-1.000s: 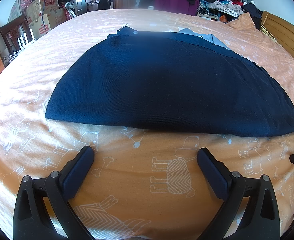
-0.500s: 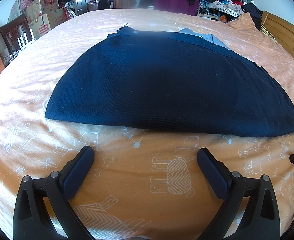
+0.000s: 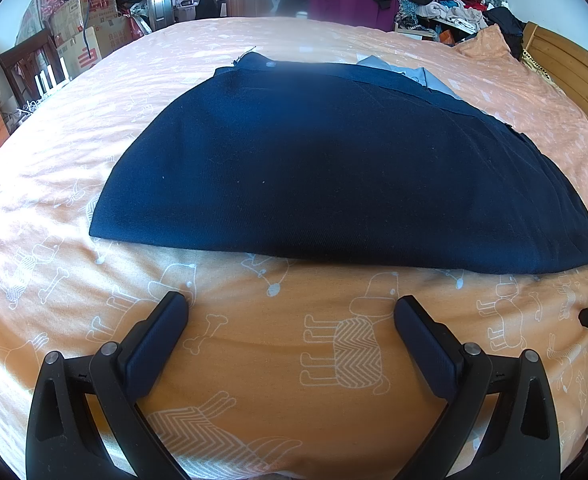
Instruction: Fold small clothes
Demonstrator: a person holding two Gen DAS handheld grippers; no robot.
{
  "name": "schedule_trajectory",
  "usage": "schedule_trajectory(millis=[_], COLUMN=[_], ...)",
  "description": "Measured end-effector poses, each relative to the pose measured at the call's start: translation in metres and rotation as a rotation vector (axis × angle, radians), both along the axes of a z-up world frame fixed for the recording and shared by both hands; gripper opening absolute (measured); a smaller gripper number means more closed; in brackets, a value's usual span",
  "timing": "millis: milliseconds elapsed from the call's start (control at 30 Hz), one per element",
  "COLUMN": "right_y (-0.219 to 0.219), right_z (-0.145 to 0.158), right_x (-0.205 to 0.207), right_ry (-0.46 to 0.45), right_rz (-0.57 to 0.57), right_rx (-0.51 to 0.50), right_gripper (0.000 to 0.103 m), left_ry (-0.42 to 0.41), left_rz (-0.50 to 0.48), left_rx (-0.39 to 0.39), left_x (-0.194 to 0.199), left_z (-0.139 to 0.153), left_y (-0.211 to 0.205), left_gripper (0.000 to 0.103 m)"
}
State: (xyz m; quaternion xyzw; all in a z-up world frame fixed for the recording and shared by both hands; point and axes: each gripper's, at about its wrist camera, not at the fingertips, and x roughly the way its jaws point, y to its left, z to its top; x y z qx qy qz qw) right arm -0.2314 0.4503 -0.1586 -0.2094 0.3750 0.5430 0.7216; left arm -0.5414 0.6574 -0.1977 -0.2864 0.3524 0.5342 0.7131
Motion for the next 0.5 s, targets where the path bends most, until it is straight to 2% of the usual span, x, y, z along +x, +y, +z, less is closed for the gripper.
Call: schedule_trajectory(millis=[267,367,433,467,500], right_y=[0.000,0.000,0.000,0.001,0.001], right_z=[0.000,0.000,0.000,0.000,0.000], right_x=[0.000,0.000,0.000,-0.001,-0.002], right_ry=[0.000,-0.001,-0.001,-0.001,-0.004], right_rz=[0.000,0.000,0.001,0.001,0.001], right_rx=[0.000,0.000,0.001,0.002,0.002], right_gripper=[0.103,0.103,0.103,0.103,0.103], left_ry=[-0.001,-0.020,-0.126,-0.218,-0.365], left_rz=[0.000,-0.004,-0.003,0.014,0.048], left_rx=[-0.002,-0.025,-0.048,-0.061,-0.082], left_x=[-0.001,-0.003,-0.016,-0.027,-0.045], left_z=[0.000,0.003,0.010,0.014,0.018], left_y=[0.000,0.000,-0.001,-0.001,-0.002], left_gripper=[0.103,0.103,0.103,0.103,0.103])
